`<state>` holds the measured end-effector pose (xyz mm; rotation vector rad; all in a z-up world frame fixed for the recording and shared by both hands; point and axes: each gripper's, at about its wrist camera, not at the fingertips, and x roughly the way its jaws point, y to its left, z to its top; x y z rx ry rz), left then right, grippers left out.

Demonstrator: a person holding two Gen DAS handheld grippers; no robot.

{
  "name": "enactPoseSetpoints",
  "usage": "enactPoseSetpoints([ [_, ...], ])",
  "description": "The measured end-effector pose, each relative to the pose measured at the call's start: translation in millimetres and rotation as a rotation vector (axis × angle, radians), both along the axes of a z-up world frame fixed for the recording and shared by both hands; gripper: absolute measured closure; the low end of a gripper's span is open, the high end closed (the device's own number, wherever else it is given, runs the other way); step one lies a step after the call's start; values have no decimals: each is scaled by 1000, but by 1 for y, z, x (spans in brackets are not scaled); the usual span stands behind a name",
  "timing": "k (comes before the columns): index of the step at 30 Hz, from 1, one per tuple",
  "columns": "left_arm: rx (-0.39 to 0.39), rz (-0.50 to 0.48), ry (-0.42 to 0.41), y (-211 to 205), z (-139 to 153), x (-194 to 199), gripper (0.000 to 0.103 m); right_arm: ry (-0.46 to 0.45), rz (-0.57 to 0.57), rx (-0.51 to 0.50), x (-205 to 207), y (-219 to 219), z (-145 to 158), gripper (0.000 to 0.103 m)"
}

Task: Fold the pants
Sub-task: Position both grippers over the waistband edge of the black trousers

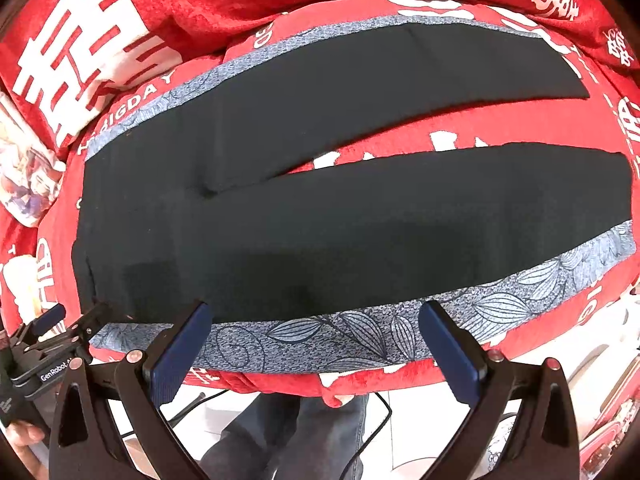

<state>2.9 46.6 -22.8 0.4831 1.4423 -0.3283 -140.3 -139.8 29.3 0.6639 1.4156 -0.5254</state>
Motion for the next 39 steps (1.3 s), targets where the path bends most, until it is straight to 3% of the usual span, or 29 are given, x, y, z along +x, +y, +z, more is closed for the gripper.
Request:
enactPoseSetpoints([
  [39, -30, -40, -8, 16, 5, -1, 0, 15, 22, -99, 9, 29, 11, 0],
])
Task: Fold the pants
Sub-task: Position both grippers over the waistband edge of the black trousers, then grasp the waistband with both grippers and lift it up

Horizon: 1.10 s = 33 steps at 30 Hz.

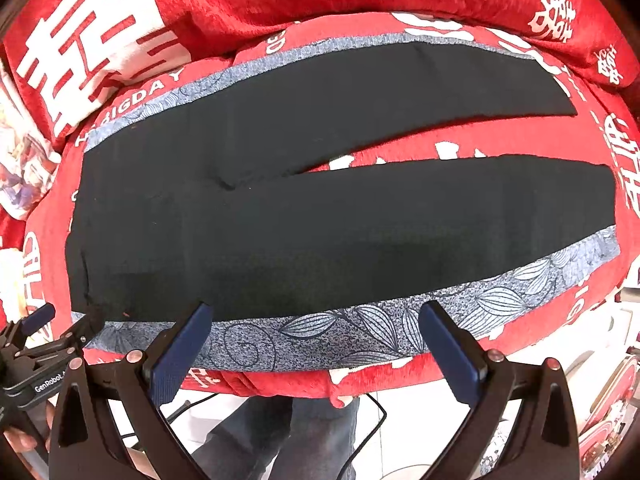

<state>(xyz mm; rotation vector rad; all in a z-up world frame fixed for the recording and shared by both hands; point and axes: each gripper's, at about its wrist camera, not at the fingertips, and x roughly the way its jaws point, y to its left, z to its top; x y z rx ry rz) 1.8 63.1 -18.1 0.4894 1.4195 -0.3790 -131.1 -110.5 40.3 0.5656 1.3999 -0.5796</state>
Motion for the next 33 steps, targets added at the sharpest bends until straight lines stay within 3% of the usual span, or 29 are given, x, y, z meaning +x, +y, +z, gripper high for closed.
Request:
enactPoseSetpoints([
  [13, -13, -12, 9, -1, -2, -5, 0, 5, 33, -23, 2, 5, 3, 0],
  [23, -1, 27, 38, -15, -16, -20, 0, 4, 48, 9, -5, -7, -7, 0],
  [33, -22, 80, 18, -32, -5, -39, 0, -33, 84, 48, -19, -30, -8, 0],
])
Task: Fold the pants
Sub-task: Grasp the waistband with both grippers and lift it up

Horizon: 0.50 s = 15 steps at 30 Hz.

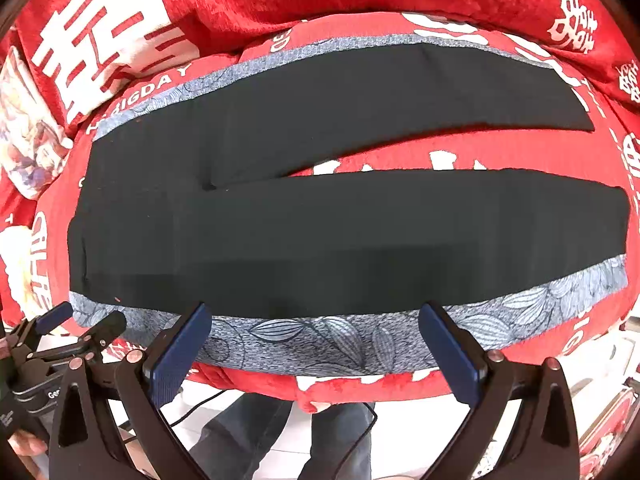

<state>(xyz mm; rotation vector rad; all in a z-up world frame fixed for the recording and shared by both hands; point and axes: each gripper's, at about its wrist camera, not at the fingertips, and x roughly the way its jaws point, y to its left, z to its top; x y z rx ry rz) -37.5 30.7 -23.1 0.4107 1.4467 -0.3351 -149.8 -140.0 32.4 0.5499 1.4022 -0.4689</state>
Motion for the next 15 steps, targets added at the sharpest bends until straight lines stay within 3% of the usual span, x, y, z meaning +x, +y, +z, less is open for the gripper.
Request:
enactPoseSetpoints([
  [11, -32, 121, -38, 2, 1, -17, 0, -28, 61, 46, -16, -22, -7, 0],
  [15, -149, 160, -28, 15, -1, -14, 0, -172, 36, 221, -26, -32, -10, 0],
])
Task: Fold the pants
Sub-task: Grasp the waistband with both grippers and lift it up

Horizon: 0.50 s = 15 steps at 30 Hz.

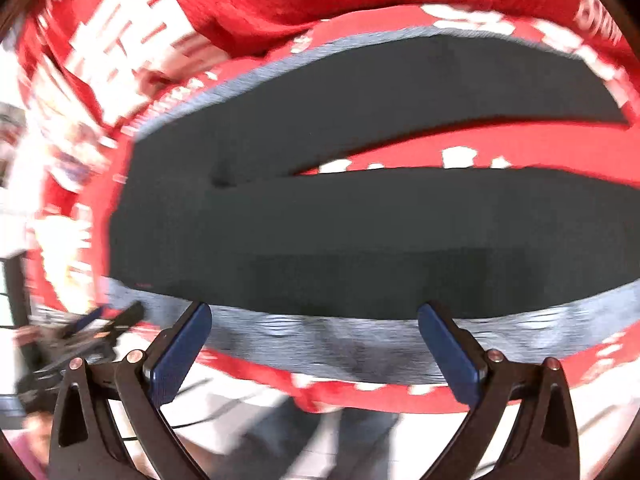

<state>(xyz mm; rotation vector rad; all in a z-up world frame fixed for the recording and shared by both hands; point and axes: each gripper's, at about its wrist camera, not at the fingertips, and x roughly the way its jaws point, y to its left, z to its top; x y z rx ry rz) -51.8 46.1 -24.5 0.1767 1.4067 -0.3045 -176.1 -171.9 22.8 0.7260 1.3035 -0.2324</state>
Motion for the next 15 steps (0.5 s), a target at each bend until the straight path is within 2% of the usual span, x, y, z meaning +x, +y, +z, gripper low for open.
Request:
enactPoseSetpoints([
  [2, -119, 28, 27, 16, -3, 4, 0, -81, -26, 151, -8, -3, -7, 4],
  [5, -250, 66, 101, 43, -15, 8, 0, -130, -52, 347, -22, 3, -27, 30],
  [6, -280, 80, 116, 52, -19, 8, 0, -130, -55, 415, -26, 8, -37, 33],
  [8, -315, 107, 138, 71, -31, 6, 0, -114, -49, 506, -36, 20, -59, 36],
  [12, -348, 136, 169, 100, -53, 1, 0, -74, -63, 589, -53, 39, -96, 36],
  [15, -360, 163, 179, 112, -64, 3, 0, -95, -92, 643, -54, 48, -113, 36],
])
